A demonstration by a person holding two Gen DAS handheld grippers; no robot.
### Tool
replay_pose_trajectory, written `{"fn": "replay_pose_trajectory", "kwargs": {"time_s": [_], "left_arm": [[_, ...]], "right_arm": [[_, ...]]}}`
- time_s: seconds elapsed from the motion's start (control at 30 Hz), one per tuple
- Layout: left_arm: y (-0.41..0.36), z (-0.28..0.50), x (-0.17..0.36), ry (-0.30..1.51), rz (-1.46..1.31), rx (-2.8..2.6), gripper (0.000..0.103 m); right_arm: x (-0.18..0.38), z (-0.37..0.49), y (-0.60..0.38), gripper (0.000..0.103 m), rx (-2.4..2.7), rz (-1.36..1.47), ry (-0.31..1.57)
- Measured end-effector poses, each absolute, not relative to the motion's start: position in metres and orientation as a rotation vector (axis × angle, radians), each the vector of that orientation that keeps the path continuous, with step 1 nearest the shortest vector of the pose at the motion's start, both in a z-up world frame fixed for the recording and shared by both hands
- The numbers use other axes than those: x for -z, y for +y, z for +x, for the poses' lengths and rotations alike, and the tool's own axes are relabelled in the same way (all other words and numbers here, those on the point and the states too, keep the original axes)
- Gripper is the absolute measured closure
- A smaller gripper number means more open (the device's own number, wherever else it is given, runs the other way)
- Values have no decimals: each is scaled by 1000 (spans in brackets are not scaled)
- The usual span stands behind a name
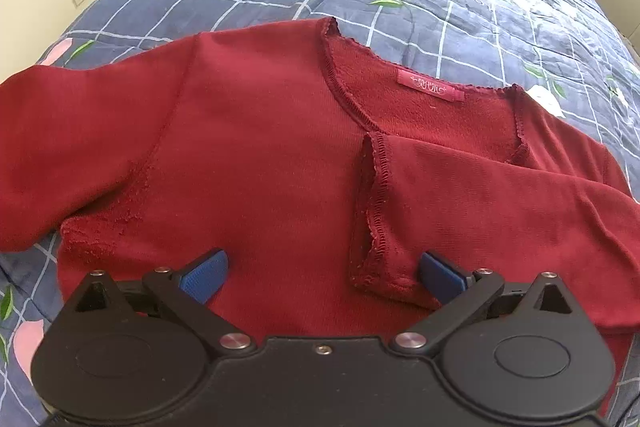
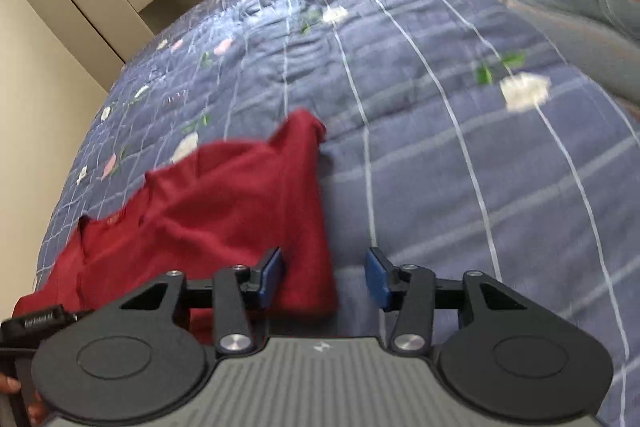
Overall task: Fold small clothes
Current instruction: 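Reach the left gripper to the other sleeve cuff and close on it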
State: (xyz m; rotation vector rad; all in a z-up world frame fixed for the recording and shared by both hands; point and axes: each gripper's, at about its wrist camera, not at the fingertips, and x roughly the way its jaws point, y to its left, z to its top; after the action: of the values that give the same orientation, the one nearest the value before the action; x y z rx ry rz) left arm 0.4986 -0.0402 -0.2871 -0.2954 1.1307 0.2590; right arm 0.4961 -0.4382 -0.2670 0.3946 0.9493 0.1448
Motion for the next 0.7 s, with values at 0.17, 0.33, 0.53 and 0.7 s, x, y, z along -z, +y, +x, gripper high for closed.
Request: {"fn": "replay_pose_trajectory", "kwargs": {"time_s": [0.17, 0.33, 0.53, 0.7], "left_arm": [[-42, 499, 288, 1132, -288, -264, 1], [-41, 499, 284, 1147, -292, -259, 1], [-31, 480, 265, 1148, -381, -236, 1], [-7, 442, 241, 1059, -438, -290, 1]], "right_arm": [[260, 492, -431, 92, -132, 318, 916], [262, 493, -425, 84, -98, 286, 944], [250, 484, -423, 21, -38, 286, 930], [232, 462, -391, 0, -34, 208, 895]]}}
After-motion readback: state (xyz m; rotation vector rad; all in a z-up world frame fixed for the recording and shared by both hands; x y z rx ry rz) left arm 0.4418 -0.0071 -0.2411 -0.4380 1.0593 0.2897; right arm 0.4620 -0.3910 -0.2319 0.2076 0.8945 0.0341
